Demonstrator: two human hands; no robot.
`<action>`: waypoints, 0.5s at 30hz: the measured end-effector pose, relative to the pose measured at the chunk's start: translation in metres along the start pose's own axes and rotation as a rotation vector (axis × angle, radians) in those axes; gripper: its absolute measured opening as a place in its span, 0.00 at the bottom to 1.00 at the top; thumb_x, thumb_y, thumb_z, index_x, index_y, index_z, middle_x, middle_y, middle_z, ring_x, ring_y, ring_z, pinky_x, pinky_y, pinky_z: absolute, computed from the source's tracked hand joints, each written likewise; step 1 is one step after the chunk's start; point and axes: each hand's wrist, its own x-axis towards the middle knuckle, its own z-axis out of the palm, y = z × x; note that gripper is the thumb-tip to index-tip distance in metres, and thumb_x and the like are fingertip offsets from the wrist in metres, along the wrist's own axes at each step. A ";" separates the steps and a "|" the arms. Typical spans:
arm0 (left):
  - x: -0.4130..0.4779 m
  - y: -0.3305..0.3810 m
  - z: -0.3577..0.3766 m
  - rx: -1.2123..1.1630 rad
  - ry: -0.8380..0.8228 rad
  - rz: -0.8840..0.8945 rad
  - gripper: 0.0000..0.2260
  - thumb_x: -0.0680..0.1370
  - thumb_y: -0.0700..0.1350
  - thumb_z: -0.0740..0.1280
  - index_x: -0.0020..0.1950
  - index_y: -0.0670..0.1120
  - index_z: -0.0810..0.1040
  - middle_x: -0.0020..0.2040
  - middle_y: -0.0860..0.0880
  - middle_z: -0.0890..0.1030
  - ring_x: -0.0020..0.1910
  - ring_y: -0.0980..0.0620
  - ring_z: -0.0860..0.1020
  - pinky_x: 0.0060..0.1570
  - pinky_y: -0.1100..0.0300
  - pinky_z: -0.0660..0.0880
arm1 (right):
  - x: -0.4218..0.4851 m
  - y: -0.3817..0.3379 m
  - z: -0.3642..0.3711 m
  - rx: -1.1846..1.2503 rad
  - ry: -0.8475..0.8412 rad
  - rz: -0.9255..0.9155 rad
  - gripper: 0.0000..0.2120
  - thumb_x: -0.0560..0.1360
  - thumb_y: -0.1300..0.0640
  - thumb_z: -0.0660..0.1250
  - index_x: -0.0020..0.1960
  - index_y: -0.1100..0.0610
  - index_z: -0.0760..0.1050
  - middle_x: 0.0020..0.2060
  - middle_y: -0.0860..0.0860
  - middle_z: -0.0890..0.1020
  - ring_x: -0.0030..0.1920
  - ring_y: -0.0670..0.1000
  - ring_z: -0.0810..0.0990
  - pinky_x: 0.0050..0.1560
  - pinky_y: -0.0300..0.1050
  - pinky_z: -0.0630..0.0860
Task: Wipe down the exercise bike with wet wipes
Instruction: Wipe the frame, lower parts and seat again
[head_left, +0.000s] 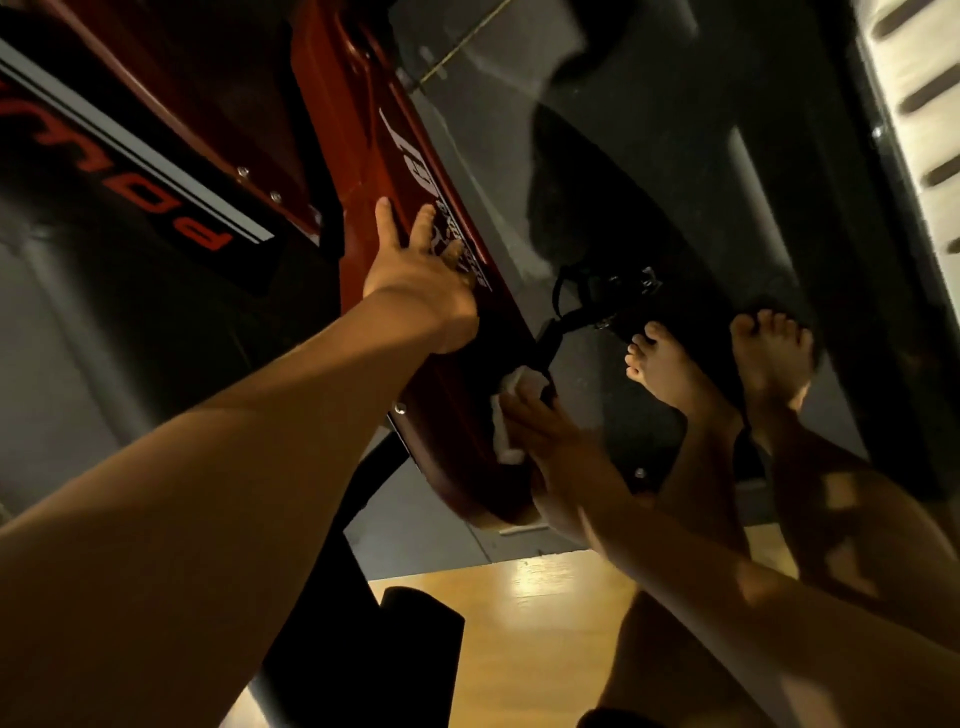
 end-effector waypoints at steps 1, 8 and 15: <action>-0.002 0.003 0.001 0.002 0.006 0.033 0.29 0.80 0.51 0.54 0.80 0.56 0.49 0.81 0.50 0.43 0.77 0.40 0.34 0.68 0.27 0.33 | 0.002 0.001 -0.002 0.044 -0.035 0.028 0.35 0.72 0.71 0.65 0.76 0.55 0.60 0.77 0.51 0.58 0.77 0.41 0.42 0.75 0.58 0.54; -0.023 -0.001 0.020 -0.031 0.230 0.026 0.27 0.81 0.59 0.48 0.80 0.55 0.54 0.81 0.50 0.50 0.79 0.43 0.41 0.70 0.30 0.33 | 0.078 0.003 -0.030 0.232 -0.101 0.541 0.18 0.82 0.63 0.53 0.71 0.65 0.66 0.65 0.62 0.74 0.66 0.61 0.71 0.64 0.50 0.66; -0.042 0.007 0.033 -0.193 0.481 0.111 0.25 0.77 0.56 0.49 0.65 0.53 0.79 0.65 0.51 0.80 0.74 0.47 0.67 0.76 0.39 0.47 | 0.017 -0.028 -0.021 0.602 -0.112 0.530 0.19 0.80 0.50 0.52 0.66 0.57 0.68 0.52 0.47 0.78 0.54 0.43 0.78 0.49 0.24 0.68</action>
